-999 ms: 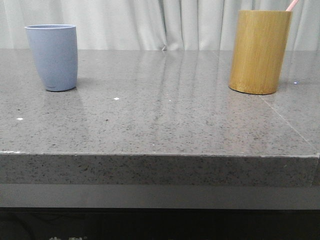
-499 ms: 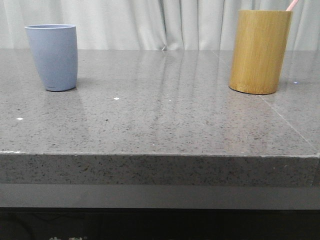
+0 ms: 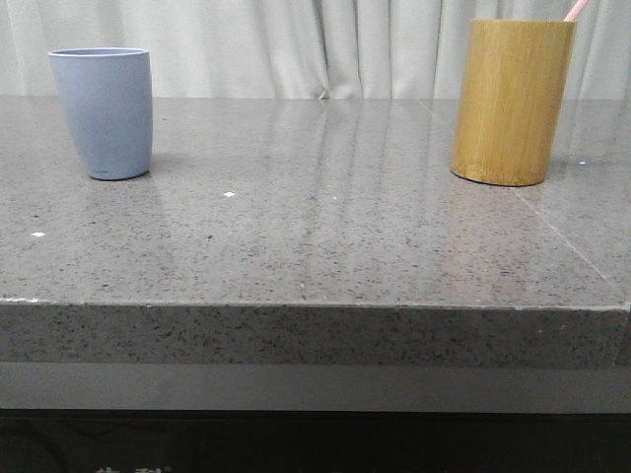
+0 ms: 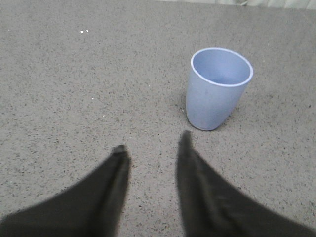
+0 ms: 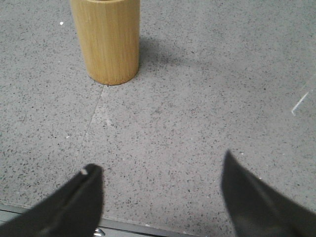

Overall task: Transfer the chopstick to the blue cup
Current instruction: 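Reach the open left gripper down and grasp the light blue cup, then carry the blue cup with the left gripper toward the bamboo cup, set down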

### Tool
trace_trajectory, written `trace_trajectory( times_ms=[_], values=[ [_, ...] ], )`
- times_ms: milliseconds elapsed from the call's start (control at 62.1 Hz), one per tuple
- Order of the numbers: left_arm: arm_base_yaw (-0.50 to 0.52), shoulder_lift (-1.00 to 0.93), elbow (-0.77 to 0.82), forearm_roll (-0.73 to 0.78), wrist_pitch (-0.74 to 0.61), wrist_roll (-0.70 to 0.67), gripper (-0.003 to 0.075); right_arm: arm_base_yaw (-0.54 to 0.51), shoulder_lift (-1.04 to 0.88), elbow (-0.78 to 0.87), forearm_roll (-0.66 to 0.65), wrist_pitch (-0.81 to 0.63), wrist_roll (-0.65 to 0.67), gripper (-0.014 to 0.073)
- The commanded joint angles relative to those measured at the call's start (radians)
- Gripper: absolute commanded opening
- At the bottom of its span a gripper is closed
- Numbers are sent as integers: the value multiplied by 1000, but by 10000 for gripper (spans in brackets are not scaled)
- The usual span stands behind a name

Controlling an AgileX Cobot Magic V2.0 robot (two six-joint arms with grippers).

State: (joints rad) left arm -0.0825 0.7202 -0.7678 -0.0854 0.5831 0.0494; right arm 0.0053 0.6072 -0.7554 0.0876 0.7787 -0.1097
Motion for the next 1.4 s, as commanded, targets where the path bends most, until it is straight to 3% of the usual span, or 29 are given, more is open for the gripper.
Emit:
trace_trajectory(
  times_ms=[0,64,274,1047,1208,1386],
  values=[
    [-37,35,-55,-11,-86,10,468,2,9,-28,3,-63,-12,622],
    [-67,74,-95,-9,-65,10,503,2,9,-28,5,-66,-12,622],
    [-123,250,-271,3,63,14,503,2,9,-28,20,-67,-12,622],
    [-123,1016,-1017,26,512,18,489,2,9,-28,34,-67,-12,622],
    [-123,1092,-1080,29,533,18,431,2,9,-28,34,-67,-12,622],
    [-123,1105,-1082,29,532,18,253,2,9,-28,34,-65,-12,622]
  ],
)
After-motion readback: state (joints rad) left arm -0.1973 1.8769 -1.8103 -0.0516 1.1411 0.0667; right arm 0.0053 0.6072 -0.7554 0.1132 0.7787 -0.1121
